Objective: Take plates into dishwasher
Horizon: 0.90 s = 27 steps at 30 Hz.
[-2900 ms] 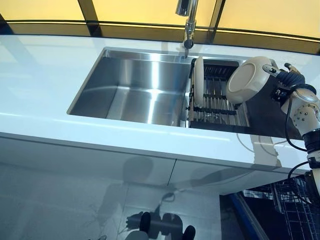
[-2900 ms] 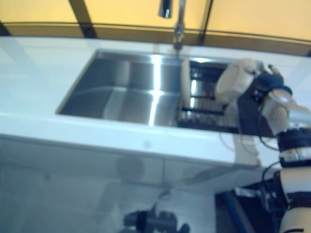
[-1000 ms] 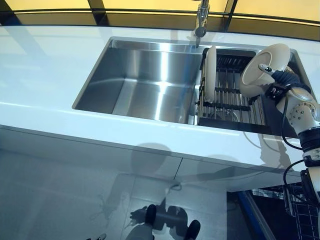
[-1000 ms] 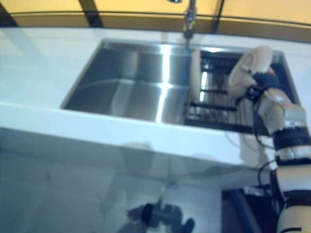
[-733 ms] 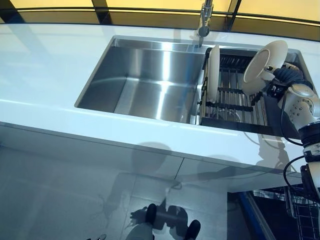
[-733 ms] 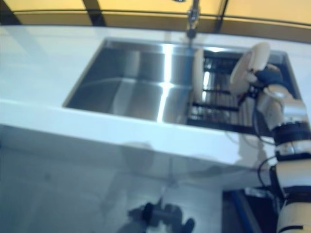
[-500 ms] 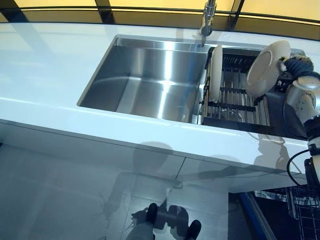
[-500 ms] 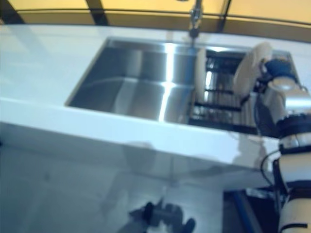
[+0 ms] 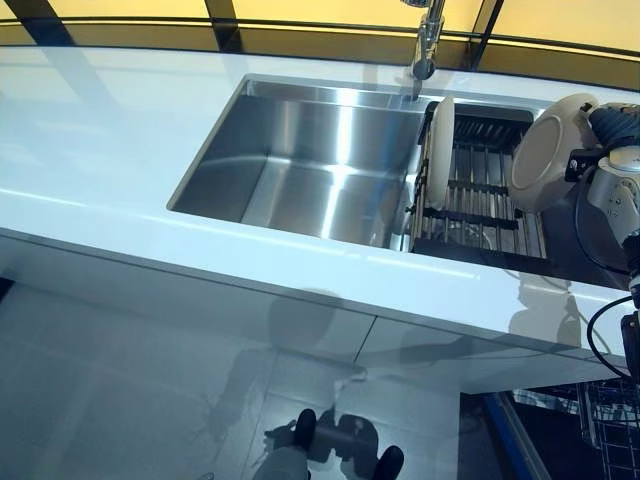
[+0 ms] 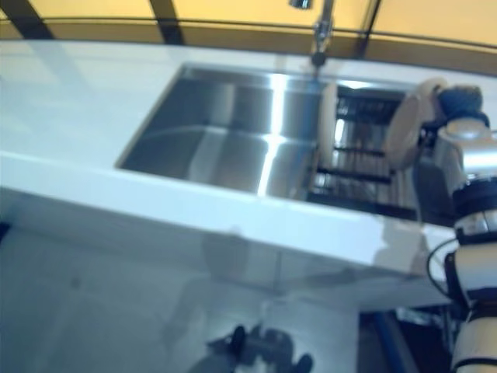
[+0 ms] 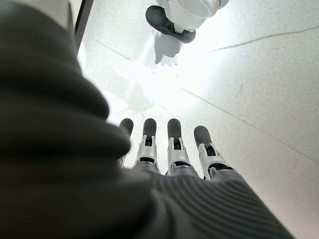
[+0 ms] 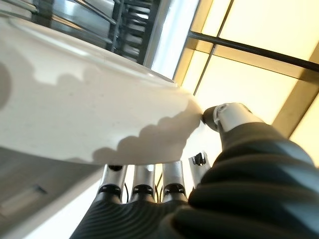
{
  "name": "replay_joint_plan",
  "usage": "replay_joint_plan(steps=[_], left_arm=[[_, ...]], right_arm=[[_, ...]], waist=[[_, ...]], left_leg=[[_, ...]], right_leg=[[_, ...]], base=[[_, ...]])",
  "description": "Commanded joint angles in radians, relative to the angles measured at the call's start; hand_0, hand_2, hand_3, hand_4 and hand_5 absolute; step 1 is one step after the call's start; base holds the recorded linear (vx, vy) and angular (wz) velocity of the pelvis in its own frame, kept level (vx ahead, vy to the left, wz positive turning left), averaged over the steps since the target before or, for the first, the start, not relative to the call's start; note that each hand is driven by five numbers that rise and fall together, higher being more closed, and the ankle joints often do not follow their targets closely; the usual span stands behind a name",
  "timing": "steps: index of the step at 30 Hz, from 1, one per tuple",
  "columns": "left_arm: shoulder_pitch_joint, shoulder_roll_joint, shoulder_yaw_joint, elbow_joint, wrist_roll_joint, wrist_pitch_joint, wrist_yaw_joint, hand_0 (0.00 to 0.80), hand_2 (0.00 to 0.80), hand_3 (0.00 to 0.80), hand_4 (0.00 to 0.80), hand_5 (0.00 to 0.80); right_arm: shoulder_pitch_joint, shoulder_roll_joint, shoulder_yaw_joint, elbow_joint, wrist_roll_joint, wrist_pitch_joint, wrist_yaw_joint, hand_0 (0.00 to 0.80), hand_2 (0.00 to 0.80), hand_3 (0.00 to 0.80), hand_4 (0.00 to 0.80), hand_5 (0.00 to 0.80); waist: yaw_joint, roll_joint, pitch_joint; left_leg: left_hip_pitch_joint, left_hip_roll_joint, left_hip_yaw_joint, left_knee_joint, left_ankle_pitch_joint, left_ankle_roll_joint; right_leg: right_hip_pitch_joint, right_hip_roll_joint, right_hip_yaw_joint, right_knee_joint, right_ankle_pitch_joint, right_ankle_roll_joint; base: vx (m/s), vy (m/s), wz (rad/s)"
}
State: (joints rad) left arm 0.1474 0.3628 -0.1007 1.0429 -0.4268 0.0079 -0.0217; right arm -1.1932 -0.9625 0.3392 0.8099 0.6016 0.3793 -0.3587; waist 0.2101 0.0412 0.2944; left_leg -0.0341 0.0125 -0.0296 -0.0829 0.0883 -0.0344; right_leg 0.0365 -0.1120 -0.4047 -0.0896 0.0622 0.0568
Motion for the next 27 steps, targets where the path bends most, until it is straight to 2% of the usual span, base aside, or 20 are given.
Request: replay_joint_plan(steps=[1,13,20,25,27], left_arm=[[0.047,0.021,-0.052,0.023,0.011,-0.022,-0.002,0.0,0.0,0.0,0.0,0.0],[0.051,0.025,-0.036,0.035,0.038,-0.026,0.006,0.0,0.0,0.0,0.0,0.0],[0.046,0.022,-0.027,0.052,0.062,-0.039,0.007,0.0,0.0,0.0,0.0,0.0],[0.007,0.038,-0.018,0.02,0.078,-0.01,0.012,0.0,0.0,0.0,0.0,0.0],[-0.011,0.041,-0.013,0.014,0.077,0.001,0.015,0.0,0.0,0.0,0.0,0.0]], right_arm=[[-0.095,-0.1,0.091,-0.027,-0.017,-0.089,-0.016,0.8,0.8,0.8,0.8,0.8],[-0.087,-0.118,0.086,-0.073,0.072,-0.106,0.032,0.8,0.8,0.8,0.8,0.8],[-0.053,-0.123,0.074,-0.157,0.039,-0.062,0.068,0.8,0.8,0.8,0.8,0.8],[-0.006,-0.141,0.049,-0.226,0.044,-0.017,0.094,0.8,0.8,0.8,0.8,0.8],[0.013,-0.145,0.041,-0.236,0.038,-0.022,0.108,0.8,0.8,0.8,0.8,0.8]], waist=[[0.02,-0.043,-0.087],[0.018,-0.081,-0.131],[-0.002,-0.105,-0.161],[-0.025,-0.123,-0.177],[-0.036,-0.126,-0.18]], left_leg=[[0.026,0.009,0.033,-0.004,-0.101,-0.007],[0.06,0.014,0.037,-0.004,-0.111,-0.01],[0.08,0.01,0.056,-0.004,-0.117,-0.001],[0.107,0.007,0.08,-0.004,-0.135,0.01],[0.12,0.005,0.088,-0.004,-0.141,0.016]], right_leg=[[0.049,-0.017,-0.026,0.002,-0.102,0.028],[0.083,-0.008,-0.024,0.002,-0.113,0.028],[0.093,-0.008,-0.019,0.002,-0.111,0.026],[0.107,-0.011,-0.008,0.002,-0.106,0.031],[0.114,-0.01,0.001,0.002,-0.102,0.033]], base=[[0.0,0.0,0.0],[0.0,0.0,0.0],[-0.026,0.032,-0.03],[-0.06,0.026,-0.04],[-0.073,0.031,-0.08]])
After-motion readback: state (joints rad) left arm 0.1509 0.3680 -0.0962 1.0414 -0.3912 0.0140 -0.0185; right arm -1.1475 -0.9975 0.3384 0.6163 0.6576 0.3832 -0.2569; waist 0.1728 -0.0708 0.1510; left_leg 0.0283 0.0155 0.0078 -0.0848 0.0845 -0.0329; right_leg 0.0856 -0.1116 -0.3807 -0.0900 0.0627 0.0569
